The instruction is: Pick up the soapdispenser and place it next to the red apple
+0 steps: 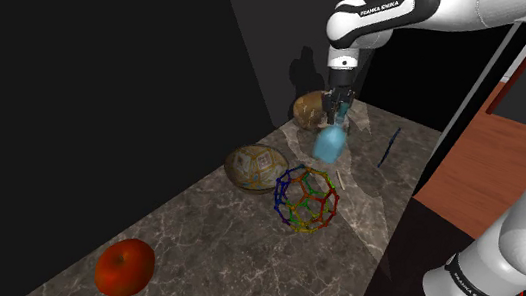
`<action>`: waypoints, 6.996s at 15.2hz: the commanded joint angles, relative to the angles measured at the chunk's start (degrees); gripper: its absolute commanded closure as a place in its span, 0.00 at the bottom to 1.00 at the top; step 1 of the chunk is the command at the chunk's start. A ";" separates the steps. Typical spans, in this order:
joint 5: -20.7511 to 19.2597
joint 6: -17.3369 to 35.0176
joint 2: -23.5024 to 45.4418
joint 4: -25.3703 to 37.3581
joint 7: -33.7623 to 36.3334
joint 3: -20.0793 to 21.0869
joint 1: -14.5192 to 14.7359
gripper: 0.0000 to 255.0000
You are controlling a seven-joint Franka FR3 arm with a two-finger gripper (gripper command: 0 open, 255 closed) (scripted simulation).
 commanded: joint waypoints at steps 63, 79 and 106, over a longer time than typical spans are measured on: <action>6.10 -19.34 -6.14 18.15 30.35 12.25 14.80 1.00; 6.10 -12.43 6.35 28.89 50.49 21.08 27.42 1.00; 2.26 -1.56 22.65 37.01 60.01 23.49 38.01 1.00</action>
